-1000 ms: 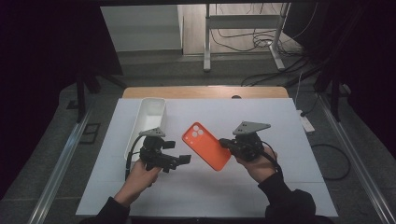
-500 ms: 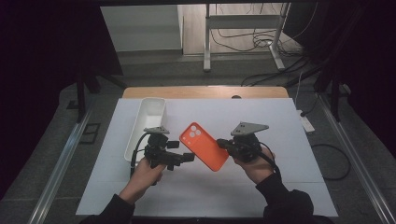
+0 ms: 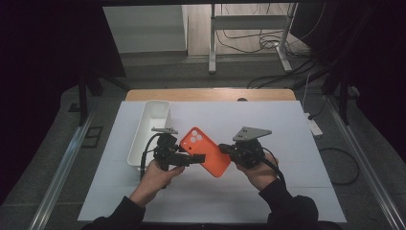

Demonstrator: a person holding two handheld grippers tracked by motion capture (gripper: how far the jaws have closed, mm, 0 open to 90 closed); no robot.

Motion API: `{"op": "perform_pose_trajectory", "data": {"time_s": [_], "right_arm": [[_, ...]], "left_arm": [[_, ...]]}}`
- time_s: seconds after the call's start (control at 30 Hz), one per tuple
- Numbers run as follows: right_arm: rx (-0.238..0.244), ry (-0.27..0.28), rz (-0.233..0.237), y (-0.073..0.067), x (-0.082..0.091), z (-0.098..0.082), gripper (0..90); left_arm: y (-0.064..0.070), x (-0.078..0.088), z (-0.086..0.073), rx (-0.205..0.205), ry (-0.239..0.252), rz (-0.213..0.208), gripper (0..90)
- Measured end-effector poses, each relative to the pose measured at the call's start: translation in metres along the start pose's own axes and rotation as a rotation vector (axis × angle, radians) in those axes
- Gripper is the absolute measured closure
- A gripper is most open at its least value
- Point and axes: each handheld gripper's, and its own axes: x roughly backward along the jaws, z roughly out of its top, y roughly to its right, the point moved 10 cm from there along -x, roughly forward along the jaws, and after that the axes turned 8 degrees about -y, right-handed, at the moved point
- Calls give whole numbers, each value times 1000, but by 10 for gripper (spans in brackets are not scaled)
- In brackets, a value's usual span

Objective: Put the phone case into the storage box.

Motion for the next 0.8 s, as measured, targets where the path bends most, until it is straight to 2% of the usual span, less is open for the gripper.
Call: {"op": "perform_pose_trajectory", "data": {"time_s": [0.3, 0.37, 0.53, 0.73, 0.8], "right_arm": [[7, 3, 5, -5, -1, 0, 891], [9, 5, 5, -5, -1, 0, 891], [11, 9, 6, -6, -1, 1, 891], [13, 10, 8, -8, -1, 1, 891], [14, 10, 7, -8, -1, 1, 891]], "left_arm": [[-2, -4, 2, 34, -3, -14, 145], [-2, -5, 3, 39, -2, -18, 192], [1, -6, 3, 55, 4, -61, 344], [3, -5, 3, 73, 4, -97, 569], [3, -5, 3, 82, 0, -109, 590]]}}
